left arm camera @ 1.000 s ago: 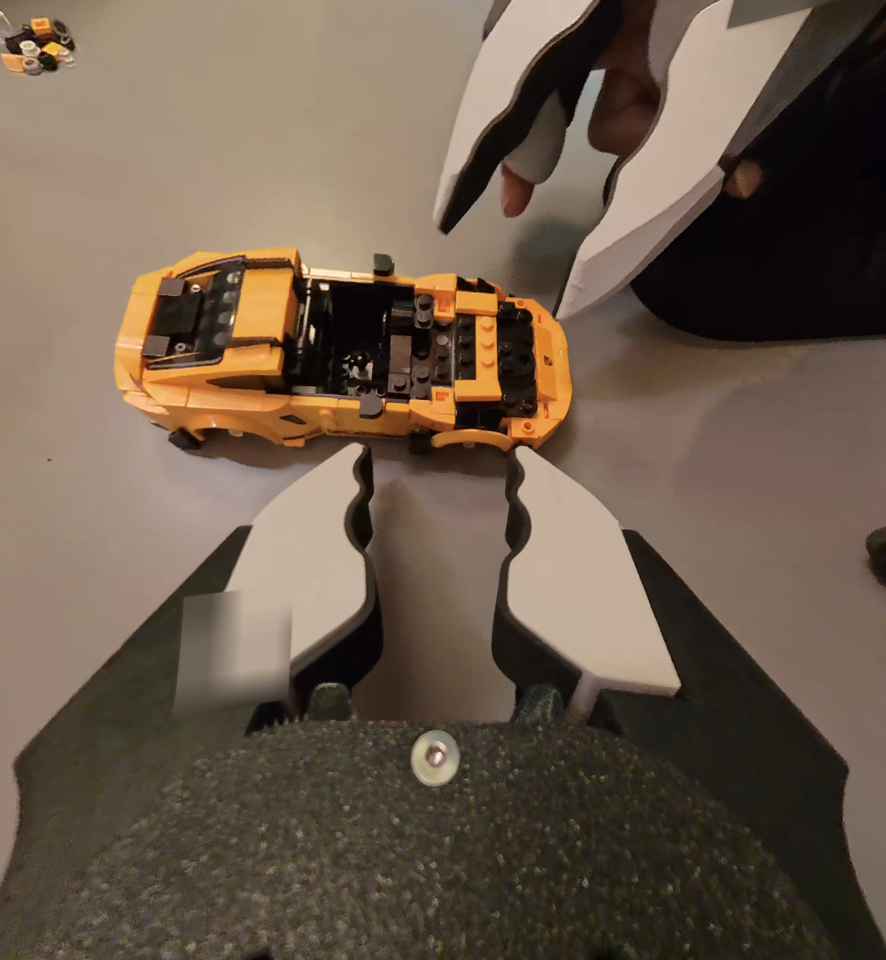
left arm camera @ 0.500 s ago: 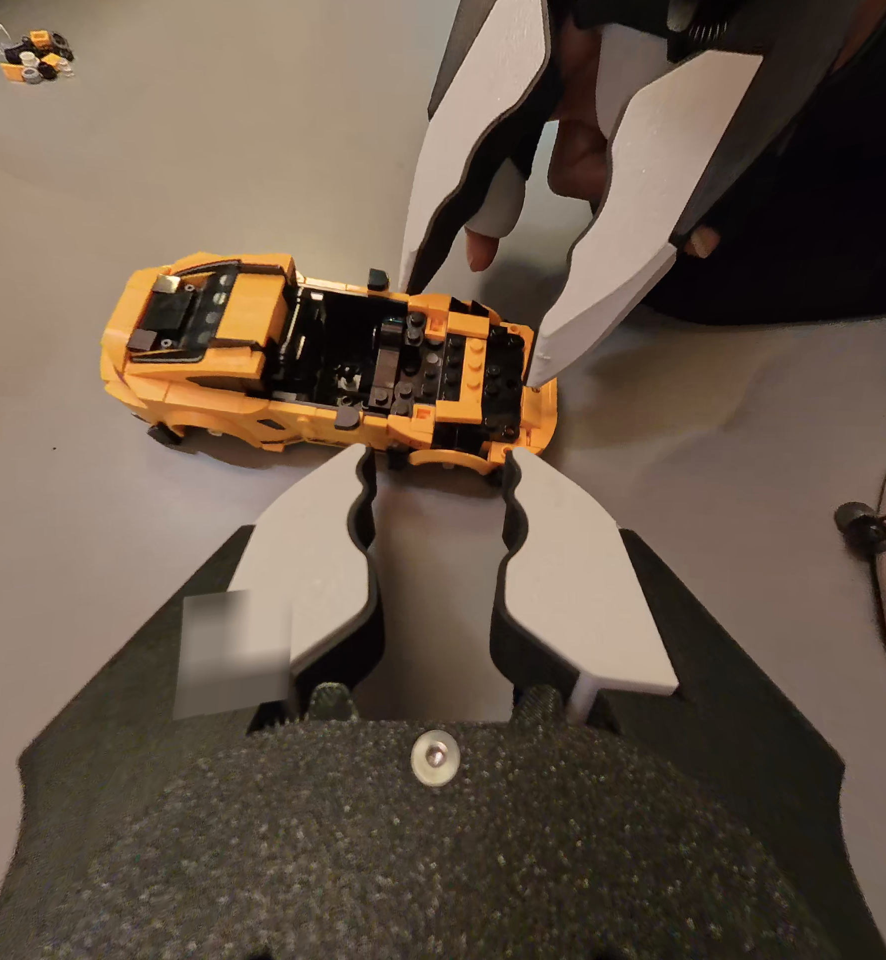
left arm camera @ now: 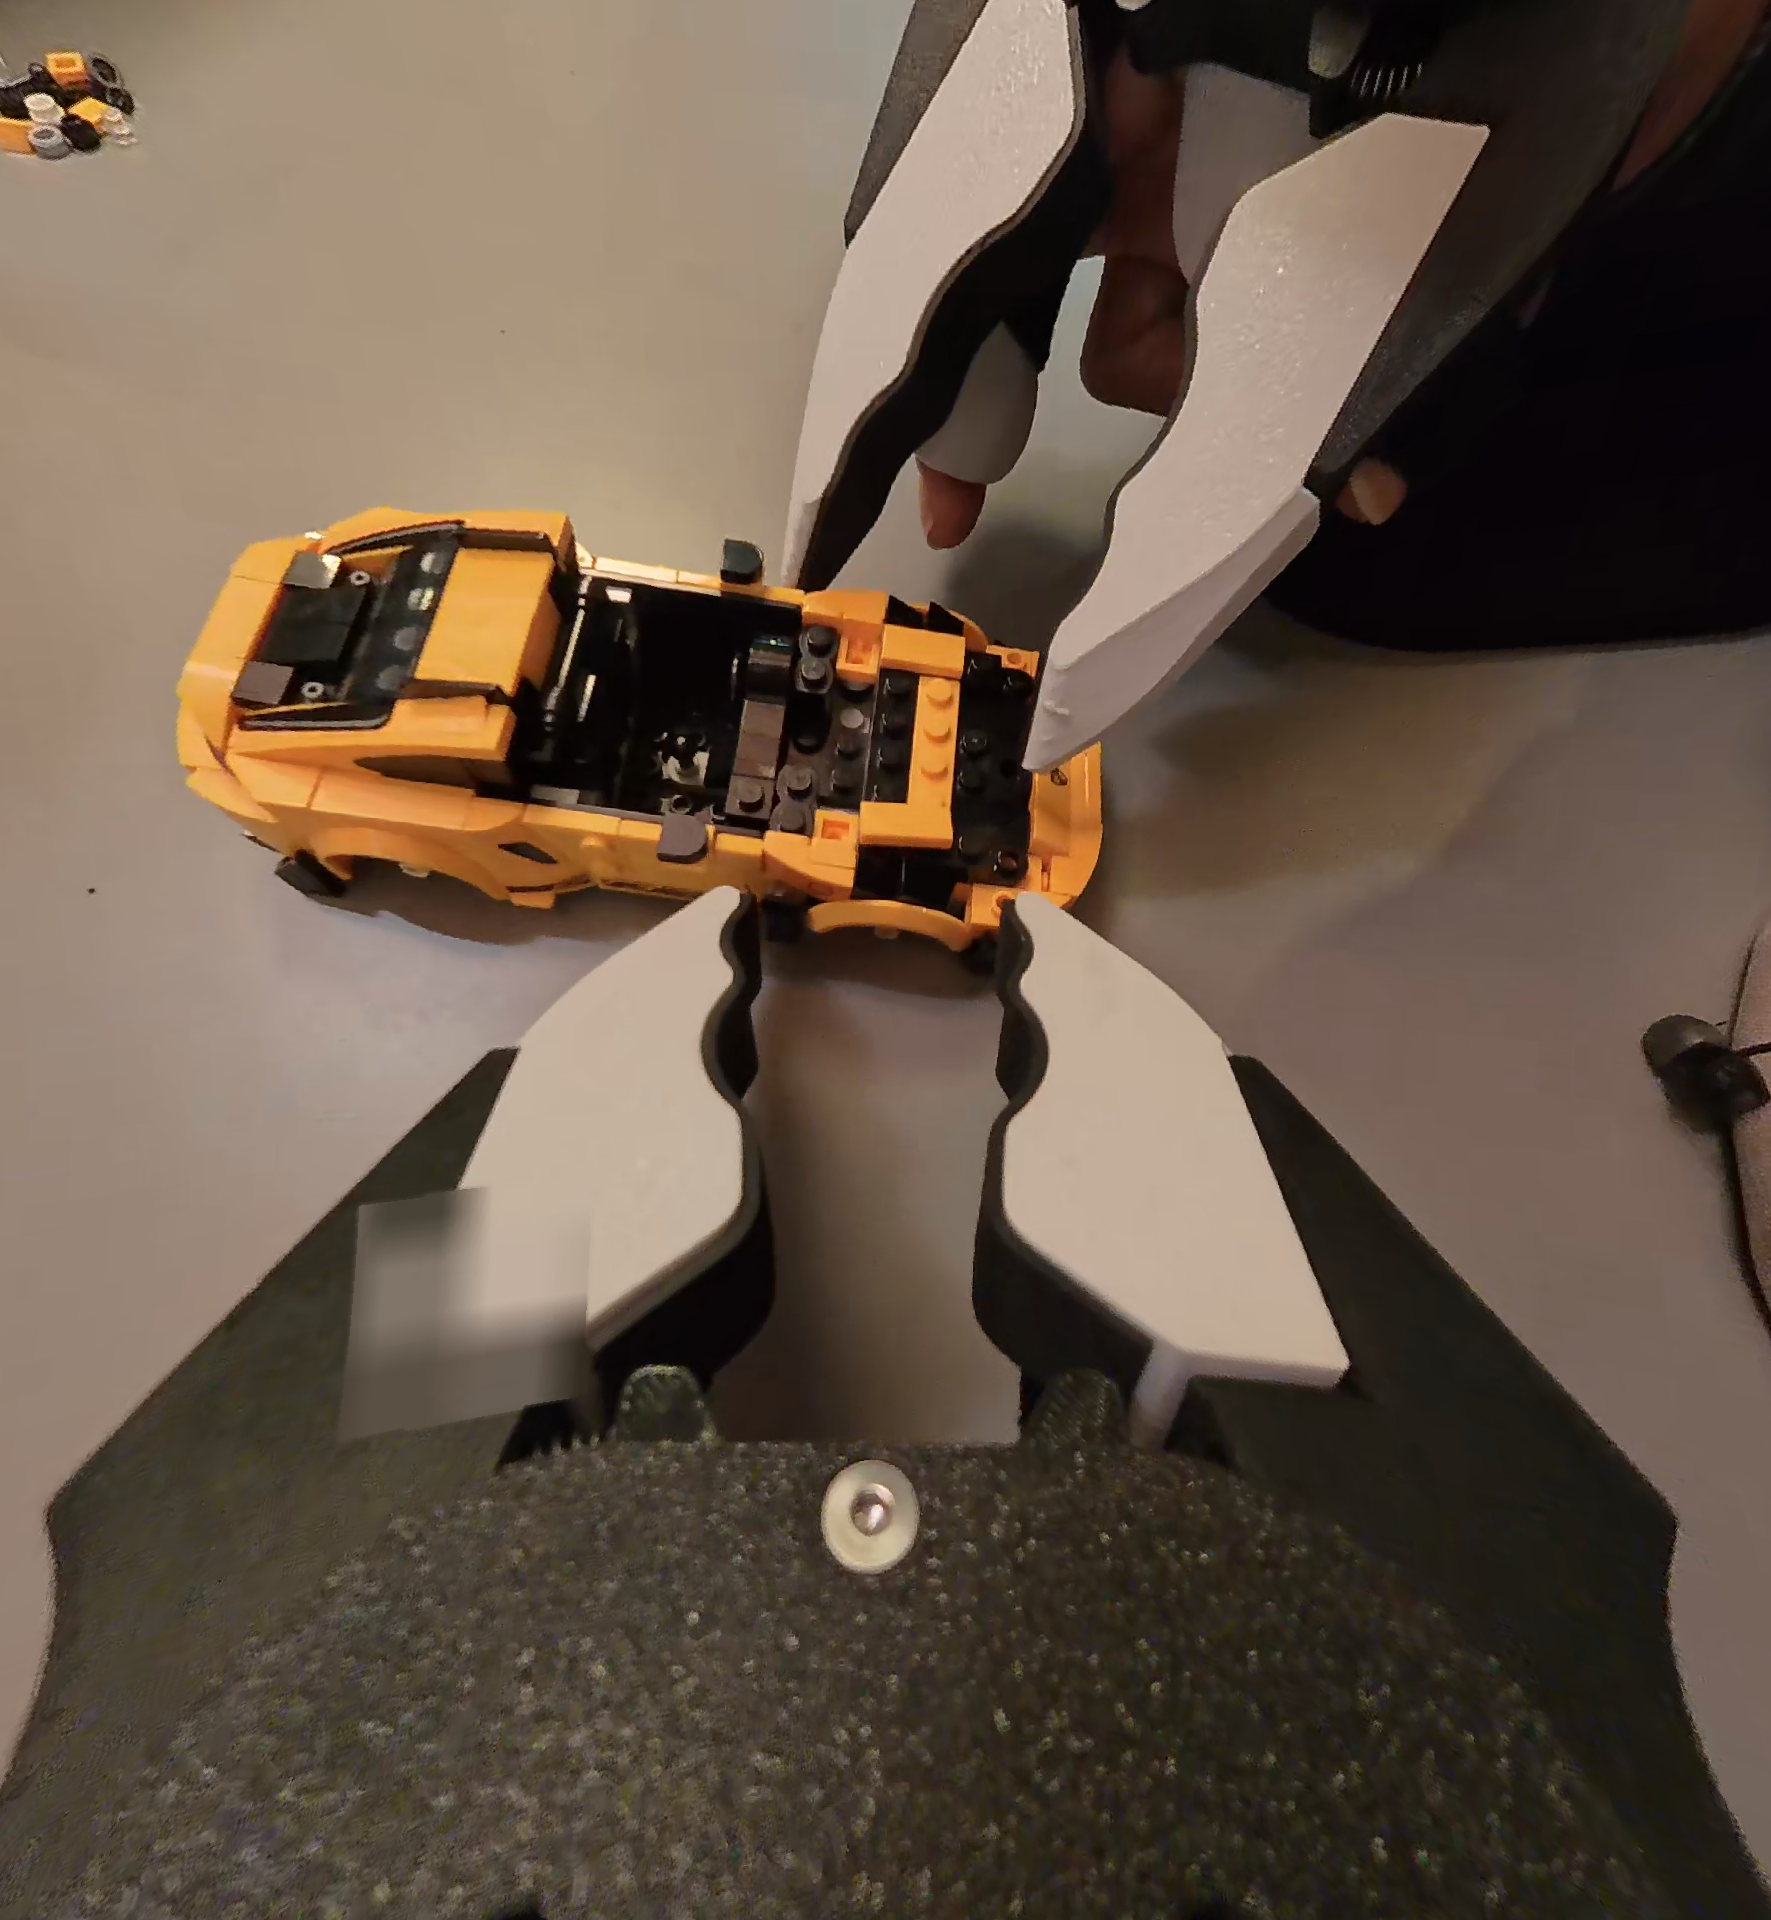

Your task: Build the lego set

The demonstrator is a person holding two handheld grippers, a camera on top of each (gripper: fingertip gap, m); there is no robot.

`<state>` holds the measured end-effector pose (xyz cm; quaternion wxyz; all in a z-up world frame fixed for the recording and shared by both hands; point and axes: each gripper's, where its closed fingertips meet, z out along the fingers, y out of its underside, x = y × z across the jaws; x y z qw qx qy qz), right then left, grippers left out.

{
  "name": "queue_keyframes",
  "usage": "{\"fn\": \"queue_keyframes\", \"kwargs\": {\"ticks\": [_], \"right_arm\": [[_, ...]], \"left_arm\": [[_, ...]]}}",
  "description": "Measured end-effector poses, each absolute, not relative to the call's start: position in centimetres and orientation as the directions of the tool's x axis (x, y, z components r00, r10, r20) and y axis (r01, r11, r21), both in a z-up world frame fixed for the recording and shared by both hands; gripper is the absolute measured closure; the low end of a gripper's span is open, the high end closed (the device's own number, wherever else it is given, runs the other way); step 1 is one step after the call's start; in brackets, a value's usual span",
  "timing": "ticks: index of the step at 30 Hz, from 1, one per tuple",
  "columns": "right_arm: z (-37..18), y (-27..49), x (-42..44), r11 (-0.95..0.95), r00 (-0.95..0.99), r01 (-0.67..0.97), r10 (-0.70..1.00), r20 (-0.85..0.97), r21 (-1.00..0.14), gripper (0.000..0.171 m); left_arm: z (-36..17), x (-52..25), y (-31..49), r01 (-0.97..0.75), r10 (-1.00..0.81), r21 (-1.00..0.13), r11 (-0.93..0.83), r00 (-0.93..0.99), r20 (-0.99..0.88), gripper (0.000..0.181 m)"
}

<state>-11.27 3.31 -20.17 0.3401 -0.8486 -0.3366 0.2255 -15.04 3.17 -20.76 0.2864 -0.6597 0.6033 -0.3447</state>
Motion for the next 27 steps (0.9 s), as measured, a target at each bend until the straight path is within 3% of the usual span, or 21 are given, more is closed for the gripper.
{"fn": "queue_keyframes", "kwargs": {"ticks": [27], "right_arm": [[-20.22,2.81,-10.64,-0.529,0.674,0.441,0.729,-0.122,-0.725,0.116]], "left_arm": [[-20.84,-14.99,3.13,-0.595,-0.993,-0.796,-0.111,0.032,0.114,0.139]]}}
